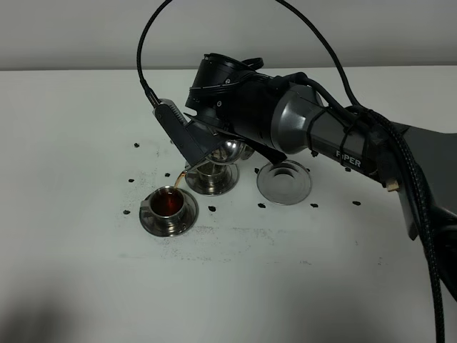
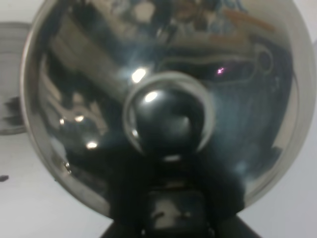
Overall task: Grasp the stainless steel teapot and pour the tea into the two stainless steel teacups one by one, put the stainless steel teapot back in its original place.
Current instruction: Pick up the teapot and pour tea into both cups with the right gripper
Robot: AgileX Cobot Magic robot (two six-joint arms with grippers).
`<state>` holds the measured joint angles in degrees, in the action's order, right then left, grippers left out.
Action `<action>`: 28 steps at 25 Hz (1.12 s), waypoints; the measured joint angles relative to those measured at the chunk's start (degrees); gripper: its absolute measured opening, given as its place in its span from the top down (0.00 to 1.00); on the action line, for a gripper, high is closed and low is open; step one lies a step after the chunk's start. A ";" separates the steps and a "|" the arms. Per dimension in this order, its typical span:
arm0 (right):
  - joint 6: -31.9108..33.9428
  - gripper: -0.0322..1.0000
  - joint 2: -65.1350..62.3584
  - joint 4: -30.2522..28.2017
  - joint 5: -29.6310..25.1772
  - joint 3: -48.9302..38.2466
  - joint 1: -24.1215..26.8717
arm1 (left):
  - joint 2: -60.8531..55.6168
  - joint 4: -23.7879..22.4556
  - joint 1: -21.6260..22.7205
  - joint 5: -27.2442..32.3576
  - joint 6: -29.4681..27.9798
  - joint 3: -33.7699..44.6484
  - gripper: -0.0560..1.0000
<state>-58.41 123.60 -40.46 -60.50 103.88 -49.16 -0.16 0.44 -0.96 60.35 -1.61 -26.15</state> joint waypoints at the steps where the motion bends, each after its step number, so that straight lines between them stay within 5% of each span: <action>1: 0.00 0.80 0.00 0.00 0.00 0.00 0.00 | 0.00 0.00 0.00 0.00 0.00 0.00 0.41; 17: 1.13 0.80 -0.28 3.51 -0.58 0.00 -0.07 | 0.00 0.00 0.00 0.00 0.00 0.00 0.41; 28: 3.81 0.80 -5.15 16.62 -2.56 0.00 -0.07 | 0.00 0.00 0.00 0.00 0.00 0.00 0.41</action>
<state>-54.60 118.46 -23.84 -63.07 103.88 -49.23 -0.16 0.44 -0.96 60.35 -1.61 -26.15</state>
